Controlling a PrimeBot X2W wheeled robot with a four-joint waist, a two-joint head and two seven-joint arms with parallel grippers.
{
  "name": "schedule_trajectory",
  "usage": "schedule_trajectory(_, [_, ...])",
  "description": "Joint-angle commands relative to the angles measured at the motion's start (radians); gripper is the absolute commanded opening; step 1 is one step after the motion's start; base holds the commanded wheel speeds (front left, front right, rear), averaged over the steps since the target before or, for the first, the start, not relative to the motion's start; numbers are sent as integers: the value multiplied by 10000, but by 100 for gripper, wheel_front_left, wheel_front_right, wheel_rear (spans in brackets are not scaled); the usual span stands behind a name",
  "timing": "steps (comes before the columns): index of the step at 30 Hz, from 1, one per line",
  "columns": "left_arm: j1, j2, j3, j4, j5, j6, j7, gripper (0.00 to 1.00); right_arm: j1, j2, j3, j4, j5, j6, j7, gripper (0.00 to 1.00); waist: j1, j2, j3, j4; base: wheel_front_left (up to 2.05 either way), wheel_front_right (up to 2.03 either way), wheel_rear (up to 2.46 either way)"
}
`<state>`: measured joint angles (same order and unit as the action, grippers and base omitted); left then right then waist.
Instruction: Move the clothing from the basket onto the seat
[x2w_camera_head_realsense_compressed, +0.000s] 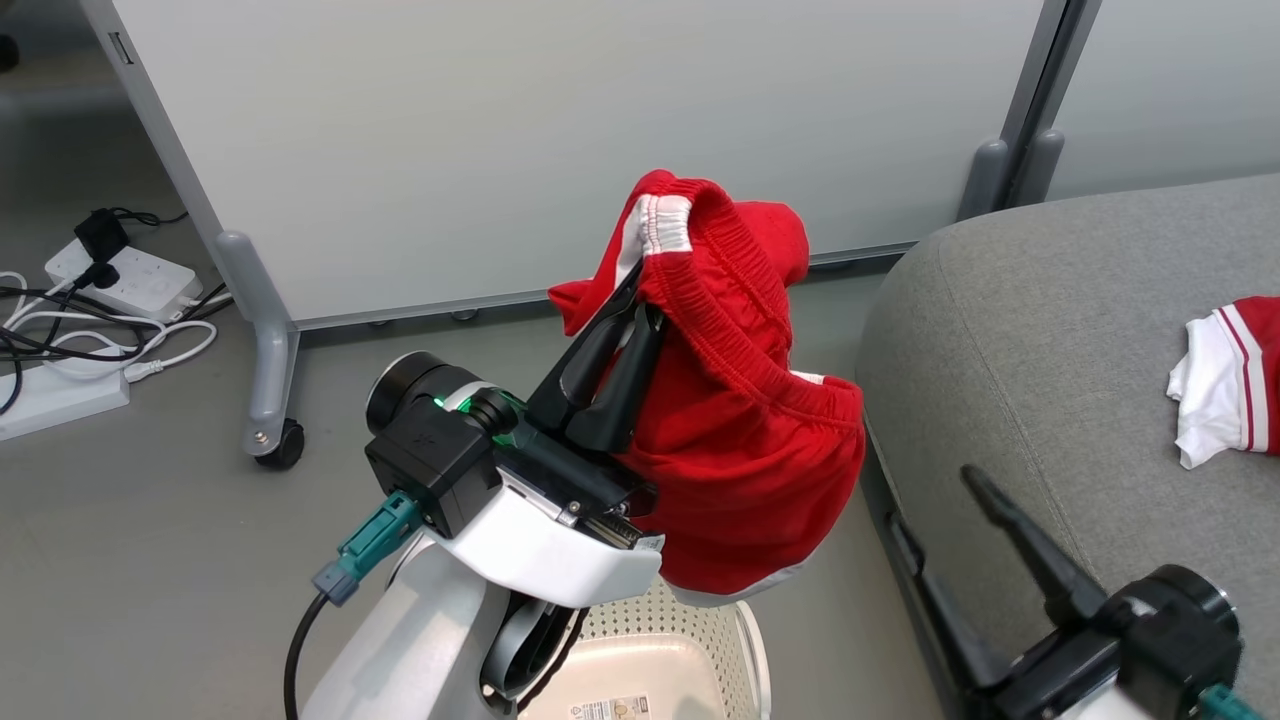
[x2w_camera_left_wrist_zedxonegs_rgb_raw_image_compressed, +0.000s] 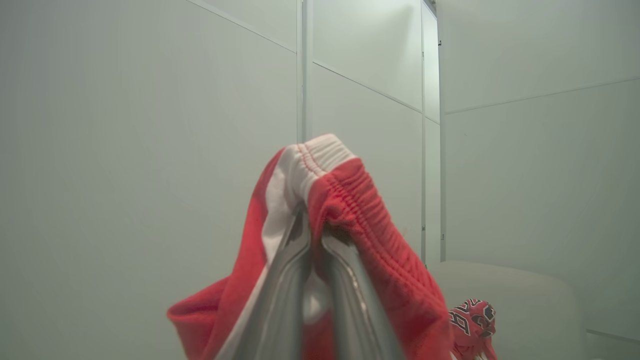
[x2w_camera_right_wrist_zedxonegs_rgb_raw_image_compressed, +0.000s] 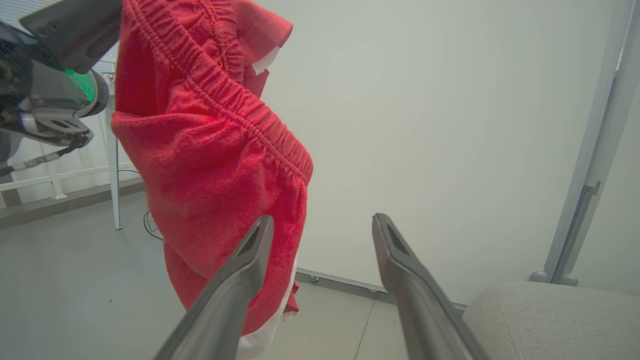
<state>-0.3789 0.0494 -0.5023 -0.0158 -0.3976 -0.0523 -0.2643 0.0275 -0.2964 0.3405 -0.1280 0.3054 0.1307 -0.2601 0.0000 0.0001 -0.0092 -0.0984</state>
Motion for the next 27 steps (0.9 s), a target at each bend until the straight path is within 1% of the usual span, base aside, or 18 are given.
schedule_trajectory(1, [-57, 24, 48, 25, 52, -64, -10, 0, 88, -159, 126, -100, -111, 2, -51, 100, 0, -1, 3, -3, 0, 0, 0])
schedule_trajectory(3, [-34, 25, 114, 48, 93, -77, -12, 0, -27, -504, 640, -301, -477, 2, -51, 100, 0, -1, 22, -30, 0, 0, 0])
schedule_trajectory(4, [-18, 27, 131, 59, 110, -80, -10, 0, -139, -562, 832, -376, -600, 2, -51, 100, 0, -1, 33, -43, 0, 0, 0])
schedule_trajectory(9, [1, 27, 2, 119, 130, -148, -10, 0, -517, -583, 1242, -399, -1217, 2, -51, 100, 0, -1, 35, 8, 0, 0, 0])
schedule_trajectory(16, [34, 24, -464, 265, 125, -209, -12, 0, -900, -344, 1247, -263, -1732, 2, -51, 100, 0, -1, 20, 181, 0, 0, 0])
schedule_trajectory(27, [28, 19, -1527, 401, -96, -352, -10, 0, -1722, -3, 1661, 677, -2420, 2, -49, 100, 0, -1, 55, 417, 0, 0, 0])
